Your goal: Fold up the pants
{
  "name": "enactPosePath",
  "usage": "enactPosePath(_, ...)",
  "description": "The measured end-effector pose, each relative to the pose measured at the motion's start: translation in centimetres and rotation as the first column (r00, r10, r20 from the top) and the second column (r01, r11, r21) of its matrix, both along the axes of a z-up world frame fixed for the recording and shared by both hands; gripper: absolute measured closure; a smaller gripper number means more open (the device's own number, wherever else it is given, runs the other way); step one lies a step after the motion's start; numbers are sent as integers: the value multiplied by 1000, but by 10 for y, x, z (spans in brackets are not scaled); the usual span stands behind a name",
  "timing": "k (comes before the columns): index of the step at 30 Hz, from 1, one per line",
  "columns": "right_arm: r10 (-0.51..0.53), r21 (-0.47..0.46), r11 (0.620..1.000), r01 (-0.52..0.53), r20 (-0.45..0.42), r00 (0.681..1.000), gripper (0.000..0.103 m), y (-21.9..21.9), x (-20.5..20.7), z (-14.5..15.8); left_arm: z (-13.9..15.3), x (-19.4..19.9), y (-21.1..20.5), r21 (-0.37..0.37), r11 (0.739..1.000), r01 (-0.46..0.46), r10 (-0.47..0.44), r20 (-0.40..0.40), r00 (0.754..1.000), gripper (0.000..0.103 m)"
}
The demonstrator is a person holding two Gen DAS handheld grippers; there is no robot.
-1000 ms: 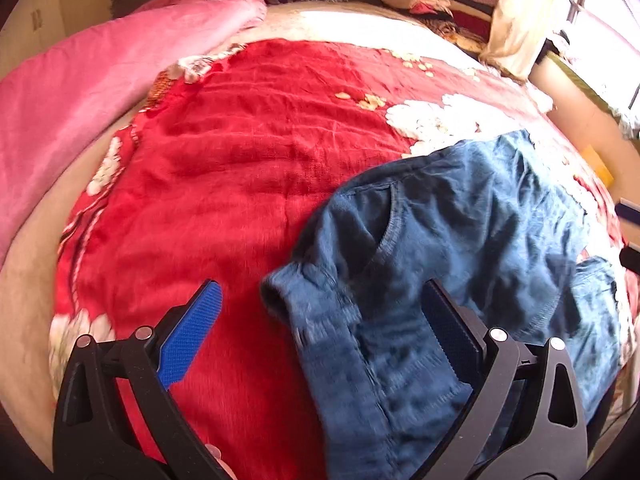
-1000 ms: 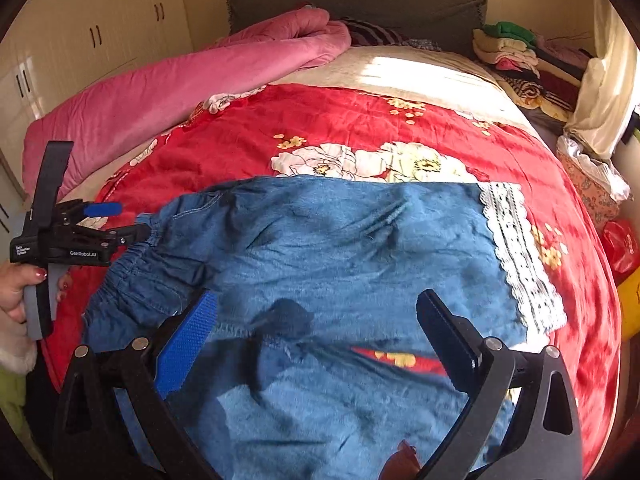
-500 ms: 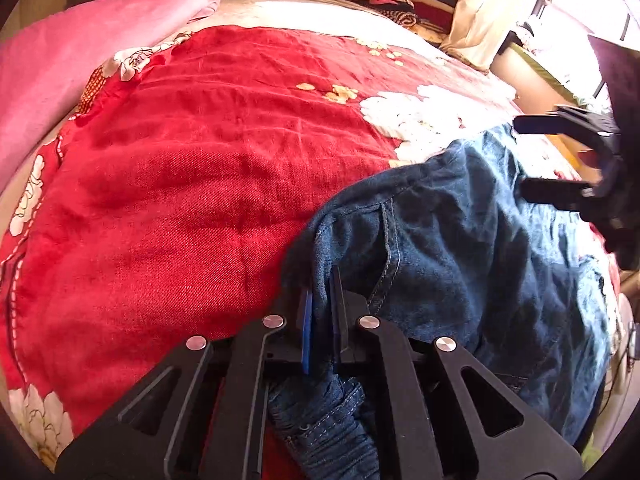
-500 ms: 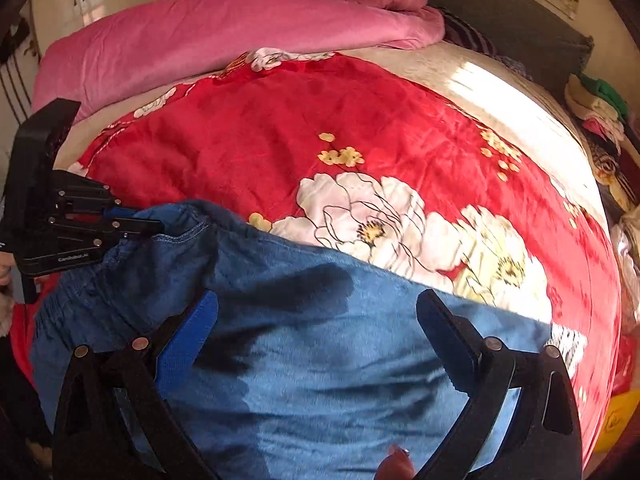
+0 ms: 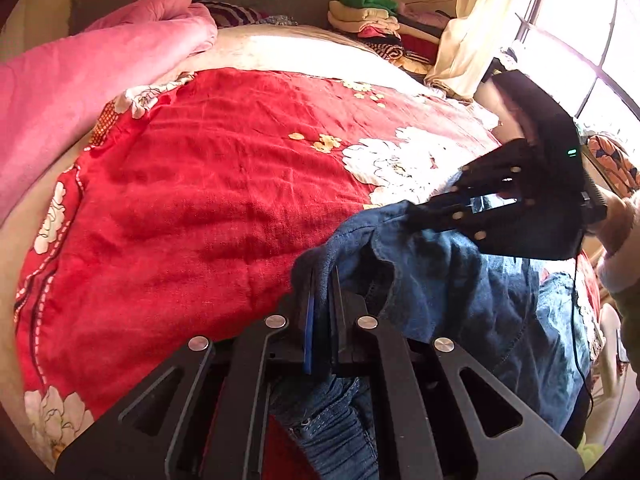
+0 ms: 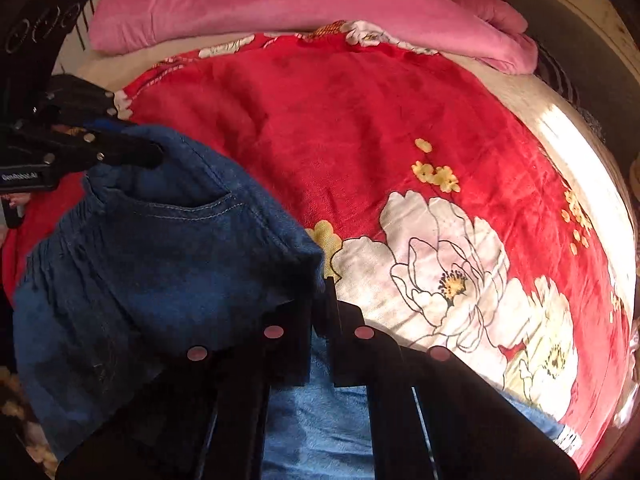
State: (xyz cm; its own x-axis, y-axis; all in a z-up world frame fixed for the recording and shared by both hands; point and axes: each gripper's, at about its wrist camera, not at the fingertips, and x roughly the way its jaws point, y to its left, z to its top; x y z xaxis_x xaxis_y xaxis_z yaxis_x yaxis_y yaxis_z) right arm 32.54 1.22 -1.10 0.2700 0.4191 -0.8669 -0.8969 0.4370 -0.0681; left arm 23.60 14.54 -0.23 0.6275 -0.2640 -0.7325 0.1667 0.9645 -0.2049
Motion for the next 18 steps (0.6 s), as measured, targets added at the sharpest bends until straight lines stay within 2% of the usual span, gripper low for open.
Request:
enactPosePath(3, -47, 81, 996, 44, 35, 998, 99, -23, -19, 29, 6, -8, -2, 2, 1000, 14, -14, 23, 1000, 102)
enactPosePath(7, -96, 122, 989, 88, 65, 993, 99, -45, -58, 54, 19, -27, -14, 38, 997, 63, -65, 74, 995, 102)
enactPosePath(14, -169, 210, 965, 157, 39, 985, 99, -74, -138, 69, 44, -82, -33, 103, 990, 92, -107, 150, 983, 102)
enactPosePath(18, -186, 251, 951, 180, 0, 983, 99, -91, -180, 63, 43, -123, -45, 128, 986, 103, -124, 172, 977, 102)
